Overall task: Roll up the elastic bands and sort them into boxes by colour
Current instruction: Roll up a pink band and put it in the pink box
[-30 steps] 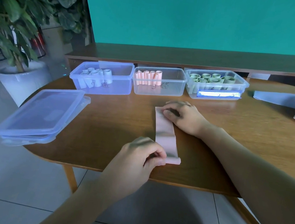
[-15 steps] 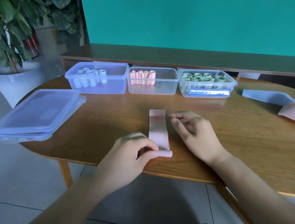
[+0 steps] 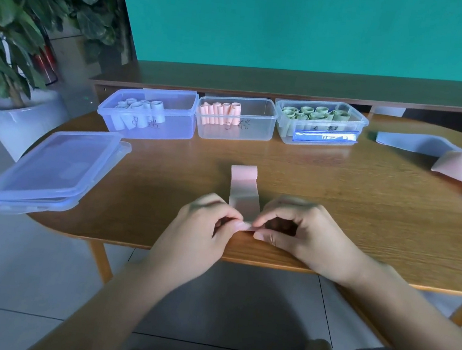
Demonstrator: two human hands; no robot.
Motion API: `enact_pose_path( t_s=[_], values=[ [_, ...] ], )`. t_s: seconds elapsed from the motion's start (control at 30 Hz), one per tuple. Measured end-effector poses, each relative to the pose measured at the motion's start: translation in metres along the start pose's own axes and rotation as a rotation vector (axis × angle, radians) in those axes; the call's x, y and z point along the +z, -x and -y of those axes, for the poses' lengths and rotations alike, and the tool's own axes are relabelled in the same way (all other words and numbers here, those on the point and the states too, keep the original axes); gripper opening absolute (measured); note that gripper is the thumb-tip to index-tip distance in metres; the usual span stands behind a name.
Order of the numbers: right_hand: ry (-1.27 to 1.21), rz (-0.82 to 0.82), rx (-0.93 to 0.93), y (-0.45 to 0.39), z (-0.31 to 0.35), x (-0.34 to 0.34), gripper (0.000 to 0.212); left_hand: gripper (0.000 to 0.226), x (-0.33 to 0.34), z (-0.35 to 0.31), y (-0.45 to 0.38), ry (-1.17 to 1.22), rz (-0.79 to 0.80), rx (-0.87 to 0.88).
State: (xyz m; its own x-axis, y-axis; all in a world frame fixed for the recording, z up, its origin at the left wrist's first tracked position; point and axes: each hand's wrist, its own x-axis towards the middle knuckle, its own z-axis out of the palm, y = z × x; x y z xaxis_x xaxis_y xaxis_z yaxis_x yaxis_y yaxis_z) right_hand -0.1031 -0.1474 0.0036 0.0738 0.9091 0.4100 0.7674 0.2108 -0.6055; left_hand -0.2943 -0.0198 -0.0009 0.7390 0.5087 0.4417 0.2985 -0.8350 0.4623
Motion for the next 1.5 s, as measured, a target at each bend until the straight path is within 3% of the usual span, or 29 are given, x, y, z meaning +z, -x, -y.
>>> enact_pose_path(
  t_s=[0.23, 0.4, 0.67, 0.87, 1.03, 1.27, 1.5],
  values=[
    [0.075, -0.003, 0.025, -0.008, -0.006, 0.003, 0.011, 0.017, 0.005, -0.001, -0.003, -0.125, -0.053, 0.029],
    [0.124, -0.009, 0.018, -0.014, -0.009, 0.004, 0.014, 0.014, 0.004, 0.001, -0.004, -0.08, -0.086, 0.04],
    [0.188, -0.09, -0.03, -0.016, -0.01, 0.008, 0.011, 0.02, 0.003, 0.003, -0.012, -0.093, -0.001, 0.001],
    [0.143, -0.02, 0.01, -0.021, -0.011, 0.008, 0.015, 0.022, 0.006, 0.006, -0.019, -0.066, -0.051, 0.01],
    [0.14, -0.025, 0.011, -0.024, -0.013, 0.008, 0.017, 0.012, 0.007, 0.006, -0.022, -0.013, -0.083, 0.009],
    [0.202, -0.078, -0.039, -0.027, -0.018, 0.01, 0.024, 0.008, 0.006, 0.008, -0.027, -0.063, -0.012, -0.002],
    [0.222, -0.123, -0.041, -0.029, -0.017, 0.015, 0.013, 0.015, 0.011, 0.009, -0.032, -0.067, -0.075, 0.007]
  ],
)
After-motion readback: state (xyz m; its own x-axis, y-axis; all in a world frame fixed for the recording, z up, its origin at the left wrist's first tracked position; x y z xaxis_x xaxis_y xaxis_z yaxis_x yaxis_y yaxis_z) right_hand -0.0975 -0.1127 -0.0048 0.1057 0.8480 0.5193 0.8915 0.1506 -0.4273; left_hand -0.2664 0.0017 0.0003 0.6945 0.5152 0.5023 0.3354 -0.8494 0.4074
